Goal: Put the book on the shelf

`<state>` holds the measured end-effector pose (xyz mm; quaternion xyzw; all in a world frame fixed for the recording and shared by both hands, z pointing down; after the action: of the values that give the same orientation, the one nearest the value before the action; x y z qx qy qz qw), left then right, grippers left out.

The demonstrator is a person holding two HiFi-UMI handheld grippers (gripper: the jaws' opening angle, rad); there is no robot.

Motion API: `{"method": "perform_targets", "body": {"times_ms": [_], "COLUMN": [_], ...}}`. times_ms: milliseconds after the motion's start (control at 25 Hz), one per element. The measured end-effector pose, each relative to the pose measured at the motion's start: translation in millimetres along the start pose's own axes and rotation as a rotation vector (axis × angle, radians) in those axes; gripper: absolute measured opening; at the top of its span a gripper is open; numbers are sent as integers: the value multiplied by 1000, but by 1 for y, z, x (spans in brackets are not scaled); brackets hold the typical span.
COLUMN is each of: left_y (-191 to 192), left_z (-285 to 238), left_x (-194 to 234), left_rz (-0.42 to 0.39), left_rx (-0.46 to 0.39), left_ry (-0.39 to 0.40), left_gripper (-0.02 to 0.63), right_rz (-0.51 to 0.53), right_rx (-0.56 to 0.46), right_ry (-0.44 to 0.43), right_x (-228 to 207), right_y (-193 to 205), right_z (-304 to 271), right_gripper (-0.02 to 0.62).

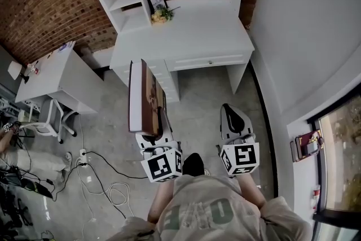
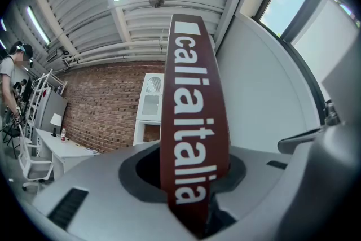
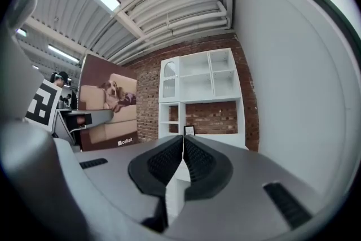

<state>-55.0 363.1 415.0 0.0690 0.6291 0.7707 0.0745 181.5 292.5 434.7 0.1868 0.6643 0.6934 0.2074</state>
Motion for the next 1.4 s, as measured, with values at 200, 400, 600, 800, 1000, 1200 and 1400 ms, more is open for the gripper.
{"method": "perform_targets", "body": {"times_ms": [200,400,600,800,1000,1200,1400], "left_y": [9,23,44,55,63,66,71], "left_z": [-28,-79,-160,-248,-344,-430,-485], "left_x": [-3,6,20,34,55,76,84], "left_rz": [8,7,25,23,24,29,48], "left_rx": [-10,-26,-45,-46,-43,-63,-68], "left_ry": [1,3,7,30,43,60,64], "left_gripper": [147,147,147,147,147,147,147], "right_rz": [24,25,48,55,107,95,120], "right_rx": [-9,-15,-39,-29,-48,-63,-49], "right_ry": [3,32,56,57,48,43,82], "right_x": [-14,-30,-46,-57,-60,-65,-75], "right_y": [2,11,12,10,-5,-10,-13], "right_z": [-21,-62,-134,-224,-326,-422,-484], "right_gripper": [17,17,17,17,17,17,17]}}
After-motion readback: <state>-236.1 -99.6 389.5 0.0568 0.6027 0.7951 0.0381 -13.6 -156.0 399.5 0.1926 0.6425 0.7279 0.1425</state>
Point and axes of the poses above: the fingertips, and each gripper's own axes: z backward along the fingers, x to its left, y out of its underside, the point moved 8 cm from there along z, backward along the fingers, and after that the axes turned 2 degrees about -x, right-handed, at the moved point
